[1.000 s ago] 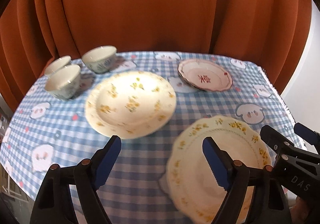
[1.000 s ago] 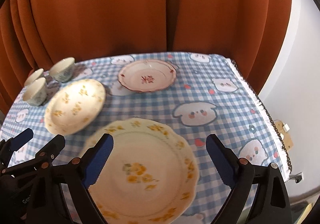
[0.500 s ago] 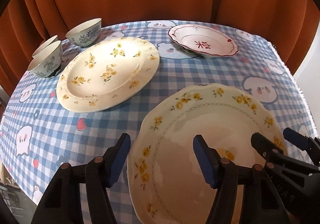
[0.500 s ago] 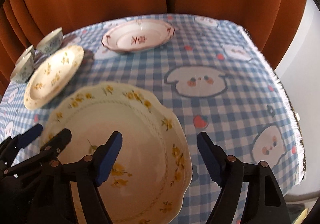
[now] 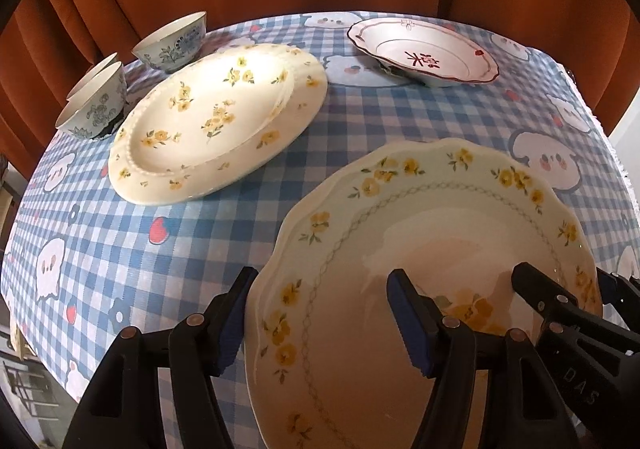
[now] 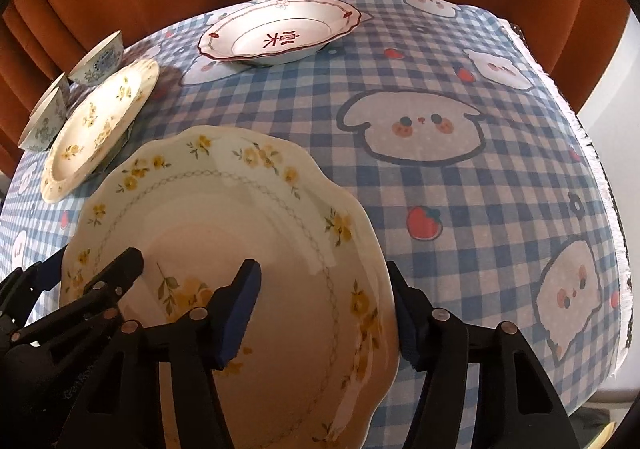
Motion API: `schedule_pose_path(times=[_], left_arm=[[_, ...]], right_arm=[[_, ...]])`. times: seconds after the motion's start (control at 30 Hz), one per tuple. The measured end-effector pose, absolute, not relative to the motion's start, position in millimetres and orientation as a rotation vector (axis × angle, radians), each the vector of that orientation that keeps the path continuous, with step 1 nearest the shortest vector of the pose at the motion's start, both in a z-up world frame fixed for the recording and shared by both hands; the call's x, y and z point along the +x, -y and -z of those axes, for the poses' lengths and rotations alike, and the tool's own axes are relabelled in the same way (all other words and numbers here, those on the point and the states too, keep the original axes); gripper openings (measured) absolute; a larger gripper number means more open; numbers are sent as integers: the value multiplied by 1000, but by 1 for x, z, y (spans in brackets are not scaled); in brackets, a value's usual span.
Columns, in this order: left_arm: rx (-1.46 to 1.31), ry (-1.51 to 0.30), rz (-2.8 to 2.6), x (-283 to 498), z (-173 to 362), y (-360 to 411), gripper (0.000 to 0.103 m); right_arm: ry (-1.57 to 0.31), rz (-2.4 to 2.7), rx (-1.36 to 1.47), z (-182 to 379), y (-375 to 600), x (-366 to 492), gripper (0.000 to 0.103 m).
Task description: Organize plates and bowls
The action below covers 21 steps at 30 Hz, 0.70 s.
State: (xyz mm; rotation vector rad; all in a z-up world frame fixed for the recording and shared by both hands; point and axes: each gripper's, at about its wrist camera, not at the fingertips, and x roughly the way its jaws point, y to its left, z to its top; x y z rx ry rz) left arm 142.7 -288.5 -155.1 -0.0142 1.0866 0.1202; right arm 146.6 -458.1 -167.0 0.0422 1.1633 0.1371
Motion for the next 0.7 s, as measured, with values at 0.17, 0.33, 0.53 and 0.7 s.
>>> schedule_pose_path(times=[0.17, 0.33, 0.53, 0.7], left_arm=[[-45, -1114, -112, 145, 154, 285, 67], [-90, -1167, -102, 145, 155, 278, 67], [-83, -1158, -93, 138, 140, 269, 67], [-86, -1144, -67, 135, 128, 249, 67]], right_arm=[[-1187, -141, 40, 166, 458, 149, 65], [-1177, -126, 6, 159, 452, 152, 65], [-1193, -115, 0, 150, 447, 152, 65], [-1179, -102, -1, 139, 432, 149, 65]])
